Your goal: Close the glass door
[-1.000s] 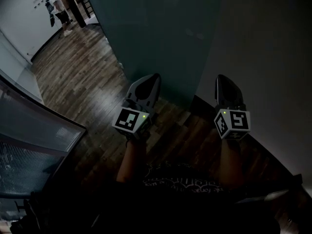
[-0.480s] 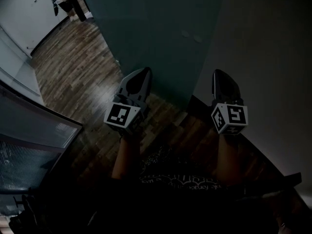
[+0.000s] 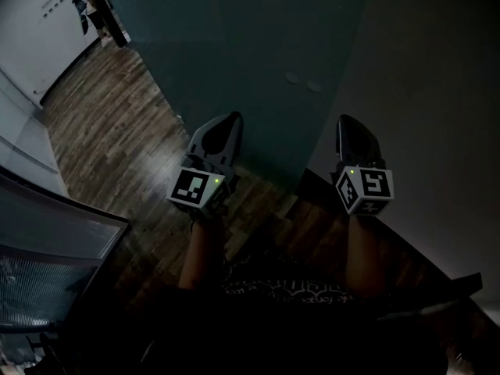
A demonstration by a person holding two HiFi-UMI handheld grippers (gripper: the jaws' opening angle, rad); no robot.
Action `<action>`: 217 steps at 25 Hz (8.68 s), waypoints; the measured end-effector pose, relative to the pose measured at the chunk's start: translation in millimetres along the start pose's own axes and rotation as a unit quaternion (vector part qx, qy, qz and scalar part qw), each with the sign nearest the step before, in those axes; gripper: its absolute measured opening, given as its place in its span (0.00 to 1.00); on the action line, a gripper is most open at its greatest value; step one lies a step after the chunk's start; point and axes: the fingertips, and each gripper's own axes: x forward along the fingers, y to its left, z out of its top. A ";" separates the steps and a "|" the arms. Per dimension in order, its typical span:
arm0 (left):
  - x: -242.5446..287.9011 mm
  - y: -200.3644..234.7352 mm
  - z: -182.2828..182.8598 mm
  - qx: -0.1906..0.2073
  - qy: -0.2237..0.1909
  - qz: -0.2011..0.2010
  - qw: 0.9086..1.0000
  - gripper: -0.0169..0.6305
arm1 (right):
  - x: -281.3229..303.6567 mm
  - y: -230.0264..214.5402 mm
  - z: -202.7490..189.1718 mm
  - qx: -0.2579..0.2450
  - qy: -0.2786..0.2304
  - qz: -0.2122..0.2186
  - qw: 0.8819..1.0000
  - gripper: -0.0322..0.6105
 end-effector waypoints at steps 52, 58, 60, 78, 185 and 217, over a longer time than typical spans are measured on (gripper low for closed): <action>8.3 38.2 -6.8 0.011 0.020 0.039 0.999 0.03 | 78.4 -13.5 -37.5 0.018 0.064 0.051 0.996 0.23; -21.1 22.8 -5.2 0.015 0.014 0.042 0.999 0.03 | 55.4 10.3 -41.6 0.004 0.064 0.059 0.996 0.23; -25.8 22.3 -4.1 0.014 0.015 0.043 0.999 0.03 | 54.9 17.4 -38.7 -0.001 0.064 0.065 0.996 0.23; -91.4 5.6 16.0 0.020 0.014 0.084 0.996 0.03 | 21.9 60.9 -23.0 -0.025 0.064 0.099 0.993 0.13; -488.5 139.7 58.1 0.051 0.038 0.335 0.940 0.03 | -114.8 543.6 20.4 -0.033 0.006 0.453 0.891 0.16; -610.8 200.0 80.7 0.084 0.034 0.531 0.843 0.03 | -97.9 688.7 25.8 -0.063 -0.007 0.593 0.803 0.15</action>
